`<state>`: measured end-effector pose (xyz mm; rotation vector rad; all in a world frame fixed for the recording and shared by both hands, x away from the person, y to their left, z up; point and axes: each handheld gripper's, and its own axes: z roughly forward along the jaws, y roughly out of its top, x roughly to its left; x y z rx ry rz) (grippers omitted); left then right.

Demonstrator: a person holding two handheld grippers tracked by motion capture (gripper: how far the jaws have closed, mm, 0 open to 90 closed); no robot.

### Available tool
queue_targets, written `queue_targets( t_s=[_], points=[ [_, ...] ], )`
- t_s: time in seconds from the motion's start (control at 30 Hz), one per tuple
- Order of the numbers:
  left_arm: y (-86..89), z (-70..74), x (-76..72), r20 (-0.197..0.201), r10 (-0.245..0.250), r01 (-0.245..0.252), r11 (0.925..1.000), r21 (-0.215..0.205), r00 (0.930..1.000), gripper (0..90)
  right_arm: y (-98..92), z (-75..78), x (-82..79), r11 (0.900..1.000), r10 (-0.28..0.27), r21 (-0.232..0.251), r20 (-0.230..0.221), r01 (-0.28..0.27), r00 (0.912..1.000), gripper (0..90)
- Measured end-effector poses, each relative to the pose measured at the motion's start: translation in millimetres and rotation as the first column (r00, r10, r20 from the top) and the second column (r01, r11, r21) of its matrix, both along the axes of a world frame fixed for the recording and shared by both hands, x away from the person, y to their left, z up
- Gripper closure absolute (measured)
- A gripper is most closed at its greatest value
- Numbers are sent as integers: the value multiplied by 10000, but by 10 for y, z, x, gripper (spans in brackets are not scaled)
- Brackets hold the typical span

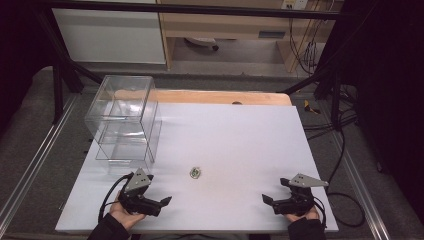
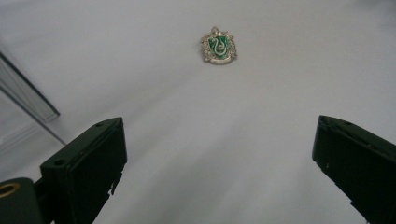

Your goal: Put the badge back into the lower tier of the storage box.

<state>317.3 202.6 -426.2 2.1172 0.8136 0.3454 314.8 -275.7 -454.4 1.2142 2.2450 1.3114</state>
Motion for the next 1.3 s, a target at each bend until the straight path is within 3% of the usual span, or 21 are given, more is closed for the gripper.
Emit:
queue_targets(
  t_s=[0.57,0.9,0.93,1.03,1.3],
  points=[
    [-377,10,156,-133,-510,514,9981,348,9986,25,-2,-1,0,10000,32,-6,-55,-32,10000,16],
    [-515,17,283,-215,-480,487,9982,350,9986,25,-1,-1,1,10000,93,1,-74,-93,9999,16],
    [-529,13,317,-50,-608,609,9977,306,9981,25,-1,-2,1,10000,87,2,-65,-87,9999,16],
    [-560,25,349,-251,-428,436,9986,289,9988,25,1,-4,4,9999,103,-9,-73,-103,9999,16],
    [-723,47,491,-241,-379,387,9988,315,9990,26,3,-4,3,9999,107,22,-81,-106,9999,16]
  ],
)
